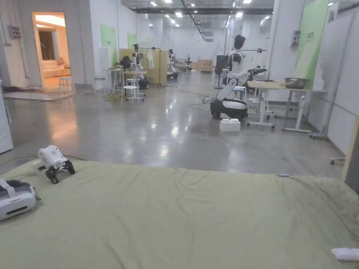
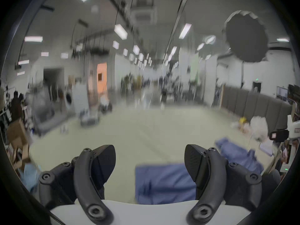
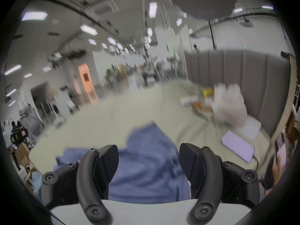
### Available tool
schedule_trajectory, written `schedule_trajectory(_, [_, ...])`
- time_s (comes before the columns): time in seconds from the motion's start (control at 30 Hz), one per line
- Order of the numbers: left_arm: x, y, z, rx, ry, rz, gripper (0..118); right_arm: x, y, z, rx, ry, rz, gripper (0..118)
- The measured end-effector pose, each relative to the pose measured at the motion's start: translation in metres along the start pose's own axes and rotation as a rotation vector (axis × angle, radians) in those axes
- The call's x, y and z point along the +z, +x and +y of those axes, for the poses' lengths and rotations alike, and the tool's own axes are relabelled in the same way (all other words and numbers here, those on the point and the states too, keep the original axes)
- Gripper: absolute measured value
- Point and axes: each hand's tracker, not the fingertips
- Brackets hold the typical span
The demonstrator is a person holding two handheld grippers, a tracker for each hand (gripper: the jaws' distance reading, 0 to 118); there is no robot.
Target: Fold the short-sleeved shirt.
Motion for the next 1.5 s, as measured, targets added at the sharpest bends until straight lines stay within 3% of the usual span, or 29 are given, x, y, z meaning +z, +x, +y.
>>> schedule_trajectory(0.17, [0.062,0.044,0.057,-0.025,0.261,-0.026,90,0.052,-0.044,0.055,0.05,0.243,0.113,78])
schedule_trajectory(0.23, [0.078,0.053,0.062,-0.029,0.293,-0.052,85,0.068,-0.057,0.062,0.091,0.283,0.123,60])
schedule_trajectory(0.27, [0.088,0.061,0.065,-0.024,0.296,-0.045,76,0.077,-0.062,0.063,0.121,0.316,0.116,42])
schedule_trajectory(0.3, [0.095,0.066,0.068,-0.026,0.296,-0.038,54,0.084,-0.065,0.064,0.126,0.352,0.123,18])
schedule_trajectory(0.33, [0.099,0.069,0.07,-0.035,0.292,-0.034,15,0.091,-0.069,0.066,0.125,0.371,0.117,0])
schedule_trajectory(0.37, [0.104,0.071,0.071,-0.044,0.293,-0.035,0,0.097,-0.071,0.067,0.103,0.386,0.13,0])
schedule_trajectory(0.43, [0.111,0.078,0.072,-0.062,0.314,-0.017,0,0.101,-0.071,0.071,0.097,0.384,0.171,0])
schedule_trajectory(0.57, [0.109,0.074,0.082,-0.017,0.282,-0.062,0,0.101,-0.077,0.073,0.169,0.385,0.146,0])
schedule_trajectory(0.67, [0.096,0.068,0.086,-0.017,0.243,-0.04,0,0.097,-0.077,0.072,0.167,0.366,0.147,0])
schedule_trajectory(0.73, [0.074,0.057,0.09,0.023,0.111,-0.084,2,0.091,-0.075,0.069,0.171,0.345,0.138,0])
schedule_trajectory(0.87, [-0.034,0.018,0.046,0.147,-0.24,-0.234,44,0.071,-0.066,0.052,0.122,0.243,0.175,0])
schedule_trajectory(0.9, [-0.072,0.004,0.022,0.16,-0.317,-0.23,71,0.066,-0.064,0.047,0.114,0.221,0.174,0])
schedule_trajectory(0.93, [-0.102,-0.003,0.005,0.157,-0.384,-0.205,85,0.063,-0.063,0.042,0.116,0.199,0.165,0])
schedule_trajectory(1.07, [-0.228,-0.038,-0.064,0.231,-0.708,-0.144,78,0.053,-0.053,0.027,0.057,0.108,0.144,0])
schedule_trajectory(1.13, [-0.262,-0.043,-0.088,0.187,-0.772,-0.07,64,0.049,-0.045,0.024,0.016,0.068,0.126,0])
schedule_trajectory(1.2, [-0.284,-0.047,-0.109,0.16,-0.812,-0.054,57,0.046,-0.036,0.021,0.005,0.043,0.092,0])
schedule_trajectory(1.23, [-0.289,-0.048,-0.115,0.181,-0.833,-0.04,48,0.044,-0.032,0.021,0.011,0.028,0.065,0])
schedule_trajectory(1.27, [-0.293,-0.048,-0.121,0.195,-0.822,-0.049,28,0.042,-0.028,0.019,0.014,0.019,0.045,0])
schedule_trajectory(1.33, [-0.289,-0.044,-0.124,0.191,-0.824,-0.062,16,0.031,-0.021,0.018,0.006,-0.017,0.032,0])
schedule_trajectory(1.37, [-0.289,-0.042,-0.124,0.181,-0.82,-0.071,3,0.023,-0.016,0.018,0.008,-0.05,0.033,0])
schedule_trajectory(1.43, [-0.289,-0.034,-0.124,0.147,-0.848,-0.083,2,-0.01,-0.007,0.027,0.009,-0.091,0.017,0])
schedule_trajectory(1.47, [-0.293,-0.035,-0.128,0.123,-0.859,-0.092,2,-0.035,0.0,0.037,0.007,-0.136,0.005,7])
schedule_trajectory(1.5, [-0.296,-0.036,-0.128,0.125,-0.867,-0.092,2,-0.064,0.003,0.049,0.026,-0.192,0.025,27])
